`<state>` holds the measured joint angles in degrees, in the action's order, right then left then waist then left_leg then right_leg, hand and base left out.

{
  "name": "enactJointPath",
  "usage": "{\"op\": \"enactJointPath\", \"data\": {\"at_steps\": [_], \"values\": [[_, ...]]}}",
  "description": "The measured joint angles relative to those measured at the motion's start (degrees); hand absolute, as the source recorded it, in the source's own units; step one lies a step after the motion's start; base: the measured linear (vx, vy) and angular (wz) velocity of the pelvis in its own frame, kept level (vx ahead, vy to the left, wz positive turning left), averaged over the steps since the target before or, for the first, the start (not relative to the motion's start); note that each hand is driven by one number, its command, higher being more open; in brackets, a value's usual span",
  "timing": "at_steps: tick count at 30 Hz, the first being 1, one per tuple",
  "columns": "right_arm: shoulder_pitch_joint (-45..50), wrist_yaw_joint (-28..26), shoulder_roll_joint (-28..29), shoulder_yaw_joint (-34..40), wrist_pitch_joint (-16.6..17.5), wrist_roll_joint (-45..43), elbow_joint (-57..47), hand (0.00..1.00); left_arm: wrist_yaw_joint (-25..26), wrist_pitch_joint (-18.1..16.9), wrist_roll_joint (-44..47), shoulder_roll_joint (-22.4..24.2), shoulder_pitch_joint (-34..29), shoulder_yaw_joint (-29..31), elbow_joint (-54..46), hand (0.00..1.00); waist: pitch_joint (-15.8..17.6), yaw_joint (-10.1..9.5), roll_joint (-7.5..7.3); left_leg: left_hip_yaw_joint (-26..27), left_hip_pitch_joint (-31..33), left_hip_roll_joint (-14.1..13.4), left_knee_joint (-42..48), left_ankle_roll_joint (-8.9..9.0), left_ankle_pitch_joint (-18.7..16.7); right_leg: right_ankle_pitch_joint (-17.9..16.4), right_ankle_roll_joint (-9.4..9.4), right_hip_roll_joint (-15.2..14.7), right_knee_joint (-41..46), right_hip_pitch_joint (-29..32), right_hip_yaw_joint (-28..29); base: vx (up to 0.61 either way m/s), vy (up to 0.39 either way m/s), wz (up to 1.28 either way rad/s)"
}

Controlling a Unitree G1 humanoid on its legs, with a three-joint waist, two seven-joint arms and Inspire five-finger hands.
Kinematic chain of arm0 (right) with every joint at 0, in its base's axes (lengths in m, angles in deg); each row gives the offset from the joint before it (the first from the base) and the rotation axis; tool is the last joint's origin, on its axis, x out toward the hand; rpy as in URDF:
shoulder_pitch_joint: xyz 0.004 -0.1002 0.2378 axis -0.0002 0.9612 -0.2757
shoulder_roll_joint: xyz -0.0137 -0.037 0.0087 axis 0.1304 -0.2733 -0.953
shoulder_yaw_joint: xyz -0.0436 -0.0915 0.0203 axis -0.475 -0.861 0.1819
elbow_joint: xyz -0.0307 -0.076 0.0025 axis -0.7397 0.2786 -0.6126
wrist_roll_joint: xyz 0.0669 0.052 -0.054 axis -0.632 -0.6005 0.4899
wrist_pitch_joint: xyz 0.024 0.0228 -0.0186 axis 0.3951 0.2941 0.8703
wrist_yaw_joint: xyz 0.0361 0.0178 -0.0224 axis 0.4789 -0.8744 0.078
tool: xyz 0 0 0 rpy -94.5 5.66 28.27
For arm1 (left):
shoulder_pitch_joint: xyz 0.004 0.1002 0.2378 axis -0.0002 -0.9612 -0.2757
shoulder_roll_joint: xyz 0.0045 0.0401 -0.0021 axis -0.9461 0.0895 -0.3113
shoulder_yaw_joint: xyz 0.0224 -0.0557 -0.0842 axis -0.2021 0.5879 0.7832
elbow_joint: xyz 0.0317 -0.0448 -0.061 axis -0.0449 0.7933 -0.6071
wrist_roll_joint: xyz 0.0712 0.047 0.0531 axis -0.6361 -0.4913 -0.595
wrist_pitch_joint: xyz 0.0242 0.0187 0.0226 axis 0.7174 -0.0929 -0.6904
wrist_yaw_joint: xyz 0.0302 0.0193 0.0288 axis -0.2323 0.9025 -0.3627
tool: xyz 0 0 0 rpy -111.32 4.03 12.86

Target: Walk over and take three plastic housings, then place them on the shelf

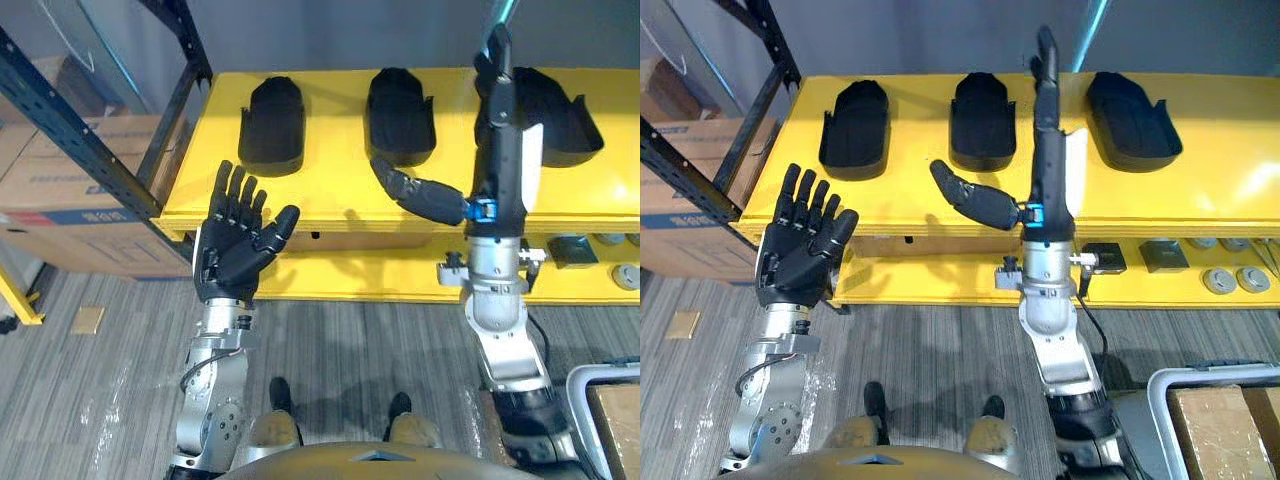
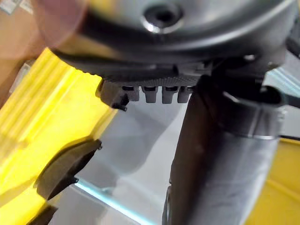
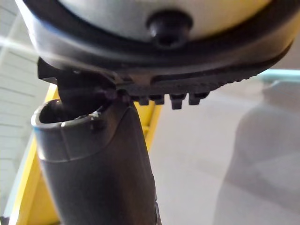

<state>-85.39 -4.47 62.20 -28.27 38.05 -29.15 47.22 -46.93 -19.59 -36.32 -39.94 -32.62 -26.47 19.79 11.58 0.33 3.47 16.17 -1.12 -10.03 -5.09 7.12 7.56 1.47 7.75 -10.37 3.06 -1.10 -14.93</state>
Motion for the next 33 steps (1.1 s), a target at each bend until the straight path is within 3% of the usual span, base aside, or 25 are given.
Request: {"op": "enactJointPath", "data": {"at_steps": [4,9,15,21,29,33], "values": [[7.11,1.30,2.58,5.17,-0.26,-3.89,-2.34,1.00,-3.67,2.11,0.16,-1.29,0.45,-1.32,0.00,1.00,-1.03,1.67,0.08,1.64,-0.74,-0.62,0.04,0.29,-0.26,0.23,0.01,0.69,-0.47,0.29,1.56,0.02,-0.013,-0.22],[11.82,0.71,4.95,9.57,-1.17,-12.37,-2.96,1.00,-4.39,5.41,0.00,-3.03,3.94,-3.08,0.68,1.00,-1.90,3.54,0.61,4.96,-1.31,-0.51,0.17,0.41,-1.02,1.47,0.23,0.83,-1.25,1.78,4.89,0.02,0.013,-0.33],[12.14,-2.49,4.89,11.15,-1.31,-14.98,-3.40,1.00,2.19,7.73,-0.07,-4.38,16.88,-3.07,8.14,1.00,-2.10,6.56,0.94,7.35,-1.59,-0.63,0.21,0.44,-1.08,2.14,0.27,1.28,-1.26,3.42,7.72,0.01,0.001,-0.21],[12.12,-4.67,4.81,11.27,-1.38,-16.38,-3.43,1.00,8.53,8.90,-0.64,-4.40,22.64,0.53,13.41,1.00,-2.14,7.73,1.02,8.77,-1.52,-0.62,0.24,0.42,-1.09,2.55,0.15,1.49,-1.10,4.59,9.43,0.01,0.001,-0.14],[11.93,-7.41,4.65,11.29,-1.38,-18.82,-3.42,1.00,18.22,8.87,-0.70,-5.38,31.26,10.66,23.65,1.00,-1.94,9.04,1.40,10.02,-2.37,-0.51,0.26,0.21,-1.31,2.56,0.15,1.57,-0.54,4.97,10.77,0.00,0.001,-0.08],[11.06,-7.83,4.65,11.28,-1.38,-18.84,-3.41,1.00,20.32,8.87,-0.82,-5.49,32.70,12.20,25.12,1.00,-0.88,9.36,1.98,10.11,-2.38,-0.47,0.27,0.05,-1.42,2.33,-0.14,1.56,-0.25,5.26,11.11,0.00,0.000,0.00]]}}
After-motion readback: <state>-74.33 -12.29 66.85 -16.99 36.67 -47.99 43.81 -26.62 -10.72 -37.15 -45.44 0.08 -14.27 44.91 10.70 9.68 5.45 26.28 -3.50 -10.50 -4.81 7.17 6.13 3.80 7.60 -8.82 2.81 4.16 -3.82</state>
